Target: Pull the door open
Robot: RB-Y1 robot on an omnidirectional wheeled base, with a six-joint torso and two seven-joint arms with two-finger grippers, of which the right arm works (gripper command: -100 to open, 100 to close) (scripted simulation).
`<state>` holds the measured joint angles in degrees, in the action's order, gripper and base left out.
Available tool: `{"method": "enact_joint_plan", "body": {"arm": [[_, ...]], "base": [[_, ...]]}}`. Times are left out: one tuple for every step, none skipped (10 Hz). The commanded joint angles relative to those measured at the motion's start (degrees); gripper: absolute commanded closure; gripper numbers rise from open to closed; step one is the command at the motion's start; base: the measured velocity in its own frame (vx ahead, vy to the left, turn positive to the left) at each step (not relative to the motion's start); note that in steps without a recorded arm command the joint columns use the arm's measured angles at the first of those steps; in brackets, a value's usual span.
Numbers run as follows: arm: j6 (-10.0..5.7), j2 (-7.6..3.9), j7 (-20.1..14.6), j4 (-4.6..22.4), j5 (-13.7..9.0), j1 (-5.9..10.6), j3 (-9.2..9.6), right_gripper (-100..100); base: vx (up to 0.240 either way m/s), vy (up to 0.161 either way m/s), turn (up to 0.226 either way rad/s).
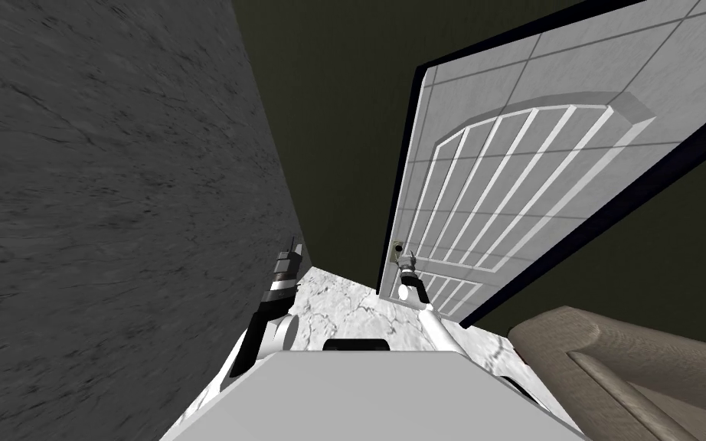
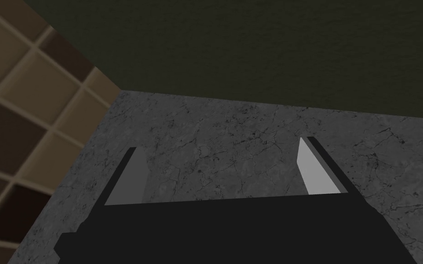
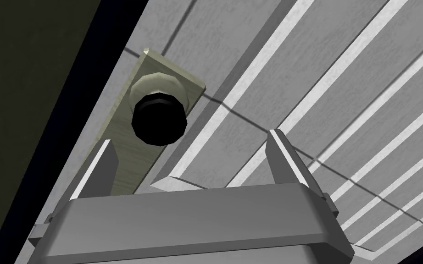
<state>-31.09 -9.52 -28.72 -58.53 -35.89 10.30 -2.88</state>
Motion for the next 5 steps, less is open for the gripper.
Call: {"method": "enact_joint_plan", "body": {"arm": [[0.31,0.53,-2.9,0.5,-2.9,0.67,0.51,-100],[0.31,0.53,-2.9,0.5,-3.4,0.67,0.51,-100],[0.54,0.89,-4.5,0.6,-5.4,1.05,0.79,-100],[0.76,1.25,-6.1,0.8,-7.2,1.44,1.08,-100],[0.96,1.57,-7.6,1.0,-8.9,1.79,1.33,-100]], "base": [[-0.092,-0.052,0.101],[-0.069,-0.037,0.036],[-0.058,-0.025,0.075],[-0.083,-0.037,0.109],[-0.112,-0.048,0.098]]}}
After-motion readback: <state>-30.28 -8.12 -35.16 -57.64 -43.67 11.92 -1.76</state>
